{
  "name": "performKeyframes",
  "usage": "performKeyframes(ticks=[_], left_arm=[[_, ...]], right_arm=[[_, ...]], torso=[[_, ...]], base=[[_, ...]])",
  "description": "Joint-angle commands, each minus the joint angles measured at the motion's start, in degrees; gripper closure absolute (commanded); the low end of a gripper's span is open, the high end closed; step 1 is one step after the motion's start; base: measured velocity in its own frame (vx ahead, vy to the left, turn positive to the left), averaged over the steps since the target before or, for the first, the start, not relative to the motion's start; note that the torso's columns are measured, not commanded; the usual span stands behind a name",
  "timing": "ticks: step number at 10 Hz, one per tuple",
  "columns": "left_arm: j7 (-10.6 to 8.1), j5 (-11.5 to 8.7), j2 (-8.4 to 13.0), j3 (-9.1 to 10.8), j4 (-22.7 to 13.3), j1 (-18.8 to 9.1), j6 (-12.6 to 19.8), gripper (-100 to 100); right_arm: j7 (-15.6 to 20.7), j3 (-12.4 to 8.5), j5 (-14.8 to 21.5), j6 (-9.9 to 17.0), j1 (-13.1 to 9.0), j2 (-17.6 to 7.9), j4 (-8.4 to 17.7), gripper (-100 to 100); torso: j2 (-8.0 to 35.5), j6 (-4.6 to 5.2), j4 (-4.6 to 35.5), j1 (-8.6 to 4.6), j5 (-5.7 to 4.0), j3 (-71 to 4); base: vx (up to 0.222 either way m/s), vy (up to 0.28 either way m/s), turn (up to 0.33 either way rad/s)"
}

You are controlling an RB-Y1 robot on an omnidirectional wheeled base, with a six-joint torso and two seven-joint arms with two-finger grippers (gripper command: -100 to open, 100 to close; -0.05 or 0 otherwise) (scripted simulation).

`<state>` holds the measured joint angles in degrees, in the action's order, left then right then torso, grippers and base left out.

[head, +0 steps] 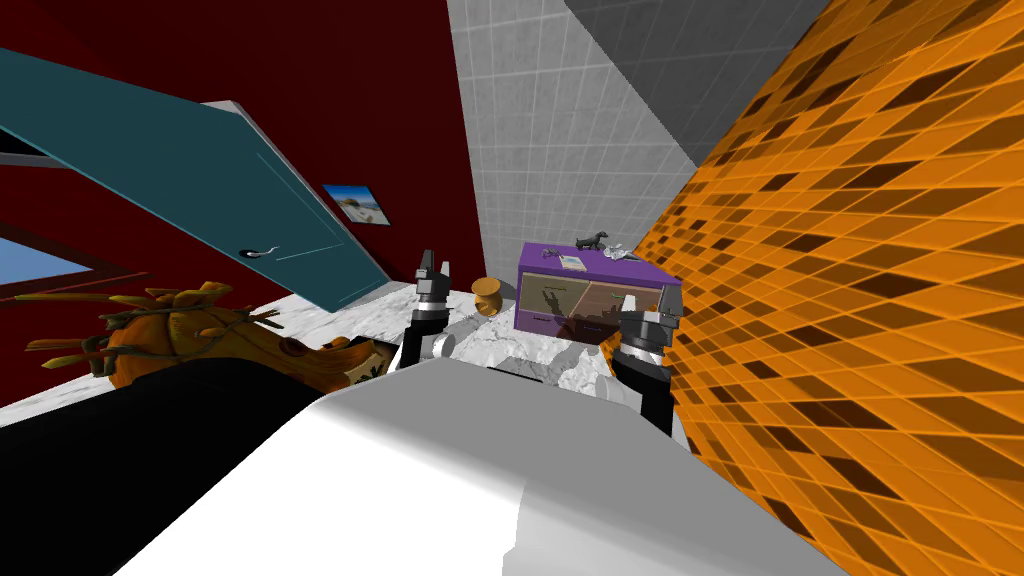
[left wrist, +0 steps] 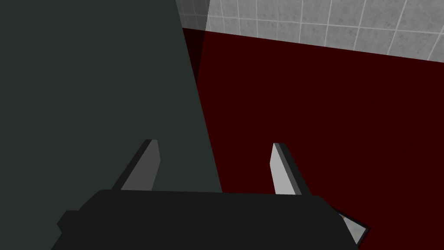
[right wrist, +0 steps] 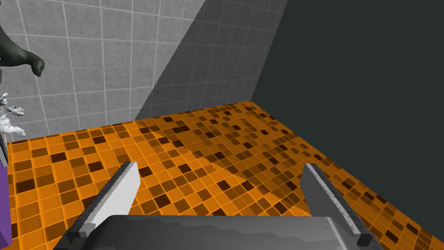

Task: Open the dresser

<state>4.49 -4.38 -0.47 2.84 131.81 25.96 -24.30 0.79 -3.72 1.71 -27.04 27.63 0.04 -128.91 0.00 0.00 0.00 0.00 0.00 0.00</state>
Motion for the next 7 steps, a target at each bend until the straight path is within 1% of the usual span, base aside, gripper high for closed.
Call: performKeyframes(ticks=[1,3,7], left_arm=[[0.0,0.0,0.0,0.0,0.0,0.0,0.0,0],[0.0,0.0,0.0,0.0,0.01,0.0,0.0,0],[0.0,0.0,0.0,0.0,0.01,0.0,0.0,0]], right_arm=[[0.0,0.0,0.0,0.0,0.0,0.0,0.0,0],[0.0,0.0,0.0,0.0,0.0,0.0,-0.01,0],[0.0,0.0,0.0,-0.01,0.0,0.0,-0.02,0]], torso=[[2.32,0.0,2.35,0.0,0.0,-4.67],[10.03,0.0,10.06,0.0,0.0,-20.14],[26.92,0.0,26.91,0.0,0.0,-53.81]], base=[[0.0,0.0,0.0],[0.0,0.0,0.0],[0.0,0.0,0.0]])
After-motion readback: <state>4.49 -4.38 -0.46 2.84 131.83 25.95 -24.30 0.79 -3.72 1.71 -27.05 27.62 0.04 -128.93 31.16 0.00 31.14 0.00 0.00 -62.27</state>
